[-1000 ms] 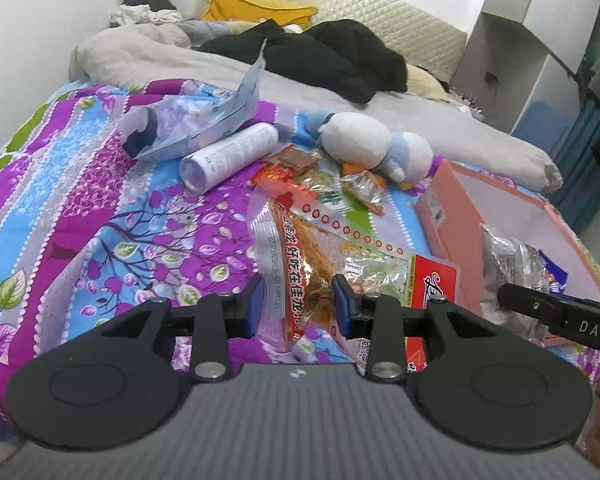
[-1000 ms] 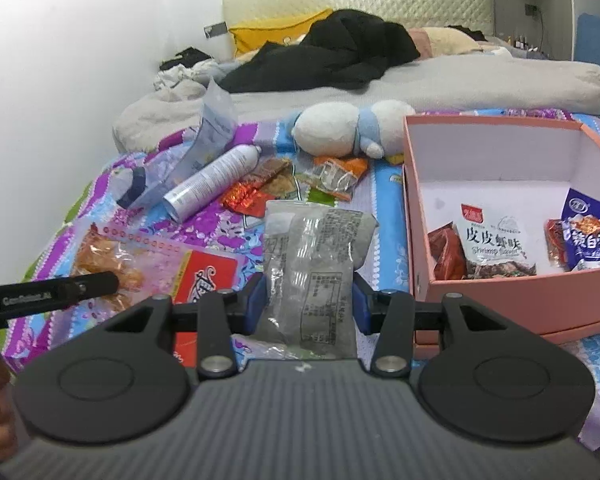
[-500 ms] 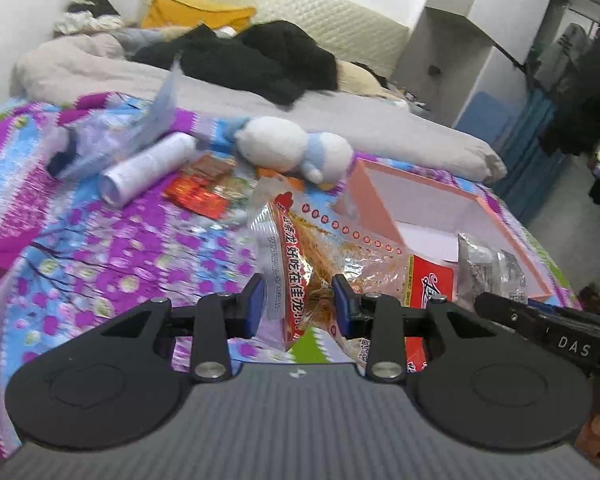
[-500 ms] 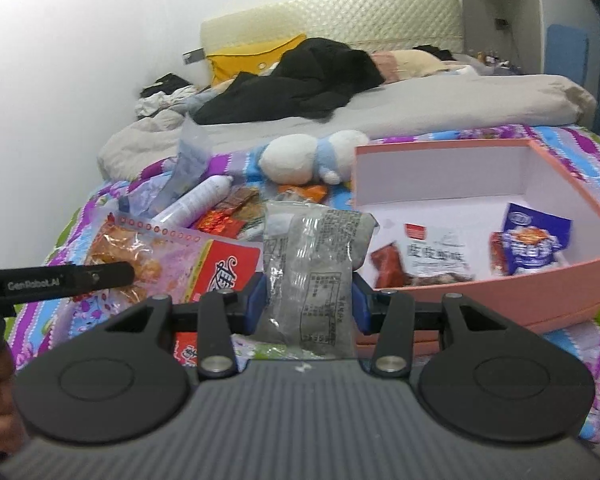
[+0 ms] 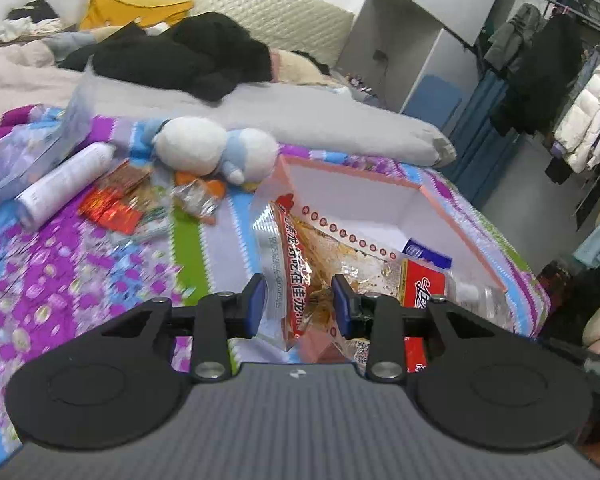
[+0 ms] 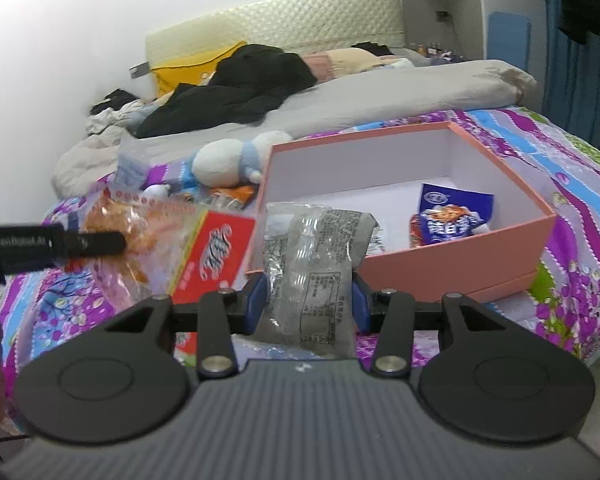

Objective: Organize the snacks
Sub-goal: 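Lift both held packets and carry them over the pink box, then lower both packets into the box and open both tools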

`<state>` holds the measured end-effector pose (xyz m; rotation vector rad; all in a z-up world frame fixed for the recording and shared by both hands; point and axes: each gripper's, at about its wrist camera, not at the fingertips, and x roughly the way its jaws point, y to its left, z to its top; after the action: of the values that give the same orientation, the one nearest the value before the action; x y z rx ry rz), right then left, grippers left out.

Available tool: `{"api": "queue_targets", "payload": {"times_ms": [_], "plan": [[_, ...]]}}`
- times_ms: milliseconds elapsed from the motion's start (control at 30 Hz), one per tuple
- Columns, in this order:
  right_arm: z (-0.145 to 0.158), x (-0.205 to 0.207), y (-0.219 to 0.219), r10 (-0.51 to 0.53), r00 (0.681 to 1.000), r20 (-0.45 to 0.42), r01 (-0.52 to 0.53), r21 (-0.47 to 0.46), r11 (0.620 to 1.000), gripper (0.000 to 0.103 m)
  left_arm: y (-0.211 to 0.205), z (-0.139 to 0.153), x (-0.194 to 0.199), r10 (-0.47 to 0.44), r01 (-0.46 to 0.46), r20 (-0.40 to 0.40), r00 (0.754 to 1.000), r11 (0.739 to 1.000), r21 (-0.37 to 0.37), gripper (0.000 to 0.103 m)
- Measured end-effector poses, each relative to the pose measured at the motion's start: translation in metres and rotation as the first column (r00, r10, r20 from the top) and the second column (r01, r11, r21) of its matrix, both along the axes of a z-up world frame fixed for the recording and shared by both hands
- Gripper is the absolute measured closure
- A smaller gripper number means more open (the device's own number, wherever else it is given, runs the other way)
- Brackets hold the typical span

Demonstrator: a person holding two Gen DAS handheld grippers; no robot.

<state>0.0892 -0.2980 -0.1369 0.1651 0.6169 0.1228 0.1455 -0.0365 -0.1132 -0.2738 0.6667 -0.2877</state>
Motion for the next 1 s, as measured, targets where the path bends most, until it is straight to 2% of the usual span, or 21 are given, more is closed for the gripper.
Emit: {"api": "queue_targets", "payload": {"times_ms": [200, 333, 467, 600, 700, 833, 933, 1000], "plan": [[0.008, 0.032, -0.014, -0.026, 0.999, 0.040, 0.027, -0.037, 0.999, 0.056, -0.031, 0.025, 0.040, -0.072, 0.069, 0.069, 0.995, 0.997, 0.041, 0.063], [0.012, 0.065, -0.027, -0.039, 0.998, 0.054, 0.041, -0.044, 0.998, 0.056, -0.054, 0.033, 0.080, -0.131, 0.129, 0.046, 0.990, 0.991, 0.044, 0.063], [0.005, 0.102, -0.032, -0.083, 0.996, 0.029, 0.085, -0.083, 0.993, 0.056, -0.075, 0.029, 0.136, -0.162, 0.164, -0.039, 0.986, 0.985, 0.045, 0.063], [-0.012, 0.141, -0.044, -0.097, 0.994, -0.052, 0.094, -0.066, 0.993, 0.056, -0.088, 0.028, 0.184, -0.168, 0.175, -0.107, 0.980, 0.983, 0.060, 0.063], [-0.020, 0.164, -0.049, -0.096, 0.990, -0.108, 0.088, -0.071, 0.994, 0.056, -0.097, 0.019, 0.214, -0.200, 0.217, -0.191, 0.961, 0.974, 0.072, 0.063], [-0.027, 0.181, -0.054, -0.084, 0.979, -0.184, 0.071, -0.075, 0.995, 0.056, -0.109, 0.004, 0.234, -0.236, 0.273, -0.292, 0.927, 0.958, 0.091, 0.063], [-0.031, 0.183, -0.057, -0.071, 0.974, -0.217, 0.054, -0.085, 0.995, 0.055, -0.118, -0.003, 0.237, -0.246, 0.302, -0.309, 0.918, 0.942, 0.148, 0.063], [-0.032, 0.183, -0.058, -0.066, 0.972, -0.227, 0.047, -0.089, 0.995, 0.055, -0.121, -0.008, 0.240, -0.259, 0.318, -0.333, 0.907, 0.938, 0.135, 0.063]]}}
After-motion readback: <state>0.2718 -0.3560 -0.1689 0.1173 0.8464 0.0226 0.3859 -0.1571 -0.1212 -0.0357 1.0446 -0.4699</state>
